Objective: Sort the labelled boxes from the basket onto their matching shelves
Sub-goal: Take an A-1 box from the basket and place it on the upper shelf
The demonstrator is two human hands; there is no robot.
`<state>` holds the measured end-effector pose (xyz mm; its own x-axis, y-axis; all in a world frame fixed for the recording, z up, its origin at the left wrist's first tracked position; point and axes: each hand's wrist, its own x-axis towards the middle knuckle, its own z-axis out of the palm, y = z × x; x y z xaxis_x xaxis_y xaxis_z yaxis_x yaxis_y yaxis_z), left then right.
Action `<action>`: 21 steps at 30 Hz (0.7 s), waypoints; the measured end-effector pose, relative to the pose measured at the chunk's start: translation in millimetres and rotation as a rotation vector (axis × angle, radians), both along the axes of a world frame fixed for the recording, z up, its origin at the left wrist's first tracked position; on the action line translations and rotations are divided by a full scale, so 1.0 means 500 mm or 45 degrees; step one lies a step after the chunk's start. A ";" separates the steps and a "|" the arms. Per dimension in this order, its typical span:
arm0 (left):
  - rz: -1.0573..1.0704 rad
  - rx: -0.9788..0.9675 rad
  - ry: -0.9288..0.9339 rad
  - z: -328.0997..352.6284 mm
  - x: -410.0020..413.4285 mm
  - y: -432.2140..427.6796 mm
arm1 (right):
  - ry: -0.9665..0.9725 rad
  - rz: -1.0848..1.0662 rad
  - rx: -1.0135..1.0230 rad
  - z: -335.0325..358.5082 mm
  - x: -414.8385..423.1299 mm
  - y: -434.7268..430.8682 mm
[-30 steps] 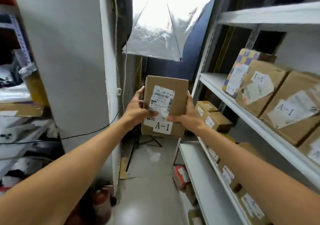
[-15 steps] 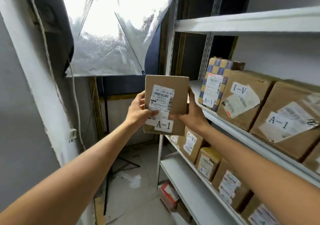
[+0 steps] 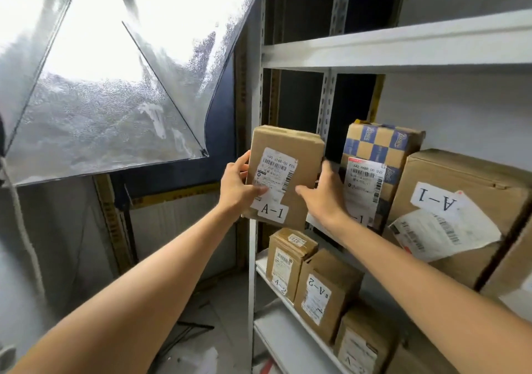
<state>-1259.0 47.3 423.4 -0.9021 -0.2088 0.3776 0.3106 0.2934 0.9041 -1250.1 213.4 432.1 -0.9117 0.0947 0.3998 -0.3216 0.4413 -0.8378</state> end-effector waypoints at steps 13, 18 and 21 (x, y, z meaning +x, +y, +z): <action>-0.303 0.062 0.075 0.037 -0.237 -0.012 | 0.134 -0.331 0.194 0.016 -0.102 -0.039; -0.396 0.031 0.039 -0.008 -0.269 0.023 | -0.002 -0.417 0.384 -0.010 -0.115 -0.048; -0.422 -0.050 0.020 -0.031 -0.282 0.052 | -0.109 -0.442 0.464 -0.030 -0.118 -0.049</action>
<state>-1400.2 73.1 407.7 -0.9125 0.1104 0.3938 0.4087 0.2084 0.8886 -1309.2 188.8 416.9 -0.8821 0.2663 0.3885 -0.0409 0.7785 -0.6264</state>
